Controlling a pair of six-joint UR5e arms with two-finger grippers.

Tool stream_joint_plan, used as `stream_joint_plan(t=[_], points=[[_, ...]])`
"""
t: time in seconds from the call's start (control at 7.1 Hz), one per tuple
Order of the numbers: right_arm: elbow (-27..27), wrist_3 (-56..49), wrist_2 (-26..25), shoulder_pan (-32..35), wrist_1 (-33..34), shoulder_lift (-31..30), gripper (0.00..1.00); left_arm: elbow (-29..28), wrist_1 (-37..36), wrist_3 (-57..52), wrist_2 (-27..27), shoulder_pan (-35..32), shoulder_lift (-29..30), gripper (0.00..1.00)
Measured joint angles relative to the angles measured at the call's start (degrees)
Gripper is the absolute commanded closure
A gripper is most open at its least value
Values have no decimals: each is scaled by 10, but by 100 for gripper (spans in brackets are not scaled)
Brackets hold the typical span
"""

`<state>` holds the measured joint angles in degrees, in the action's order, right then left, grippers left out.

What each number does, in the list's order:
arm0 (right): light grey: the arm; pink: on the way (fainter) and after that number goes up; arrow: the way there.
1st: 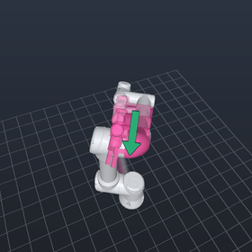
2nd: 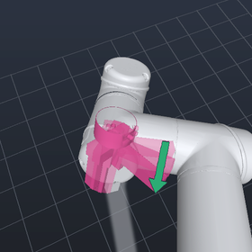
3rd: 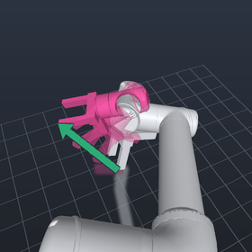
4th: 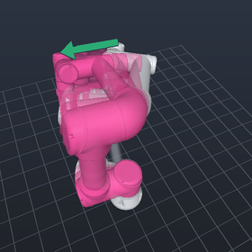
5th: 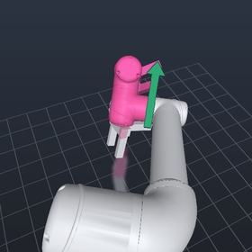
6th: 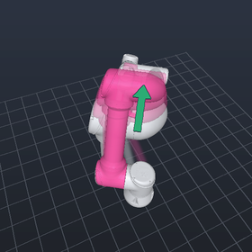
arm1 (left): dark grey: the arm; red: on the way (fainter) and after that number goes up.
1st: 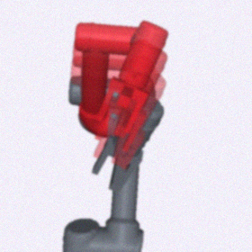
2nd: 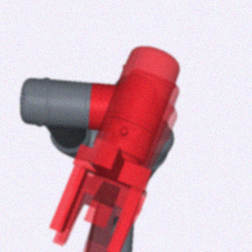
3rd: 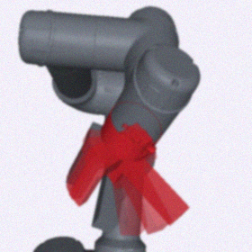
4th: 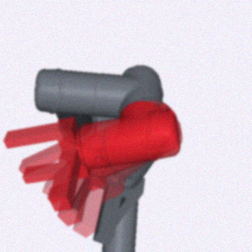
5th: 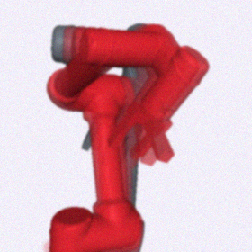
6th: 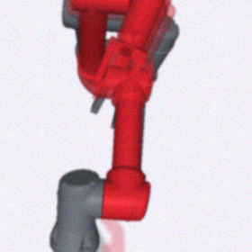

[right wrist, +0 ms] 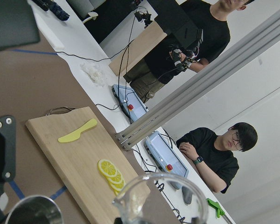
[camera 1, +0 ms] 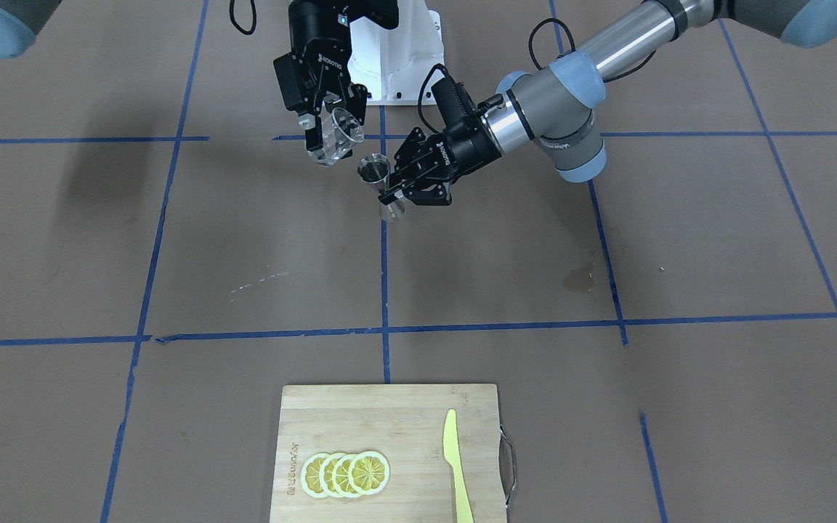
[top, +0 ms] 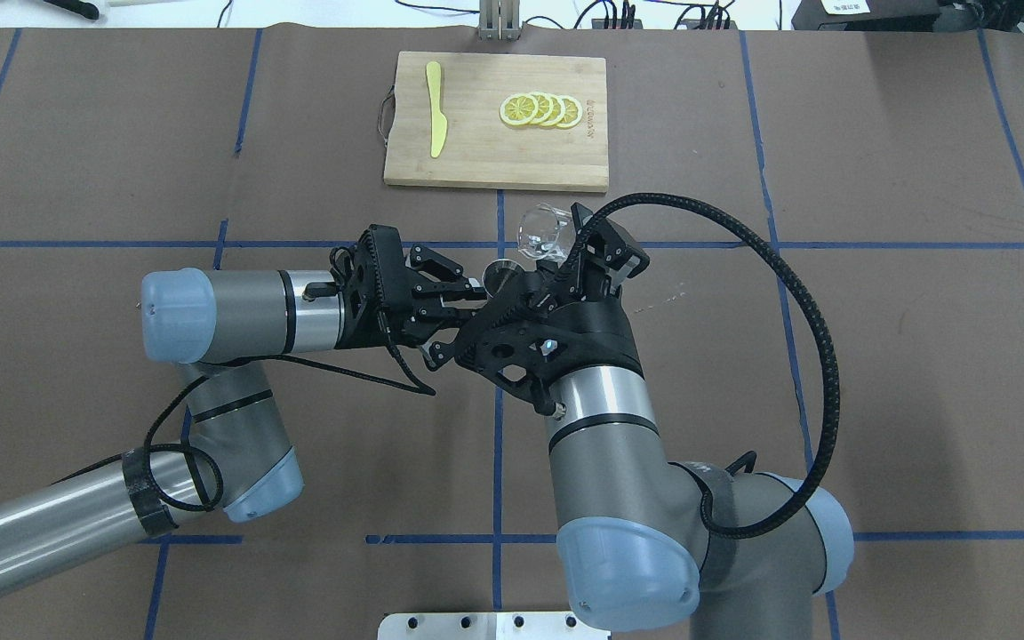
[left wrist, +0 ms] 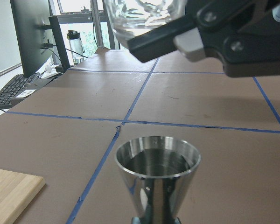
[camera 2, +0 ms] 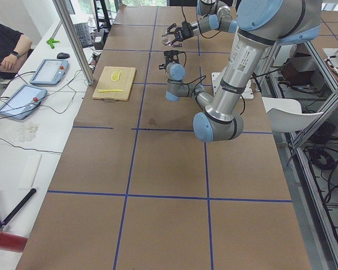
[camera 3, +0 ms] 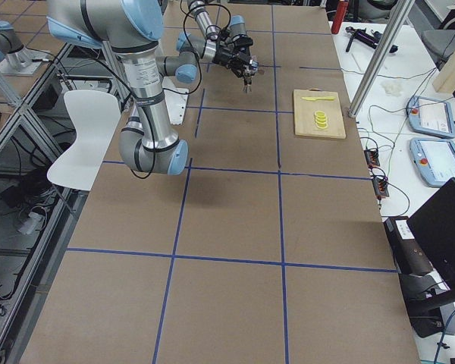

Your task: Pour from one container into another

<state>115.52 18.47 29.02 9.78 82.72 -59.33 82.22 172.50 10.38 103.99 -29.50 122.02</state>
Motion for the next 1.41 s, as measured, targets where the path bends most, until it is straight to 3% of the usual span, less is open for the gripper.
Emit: stream_joint_plan(t=[0.99, 1.41], points=[[5, 118, 30, 58, -9, -68, 100, 1, 0, 38, 0, -5, -4, 100], [-3, 132, 46, 68, -91, -126, 100, 6, 1, 58, 0, -18, -13, 100]])
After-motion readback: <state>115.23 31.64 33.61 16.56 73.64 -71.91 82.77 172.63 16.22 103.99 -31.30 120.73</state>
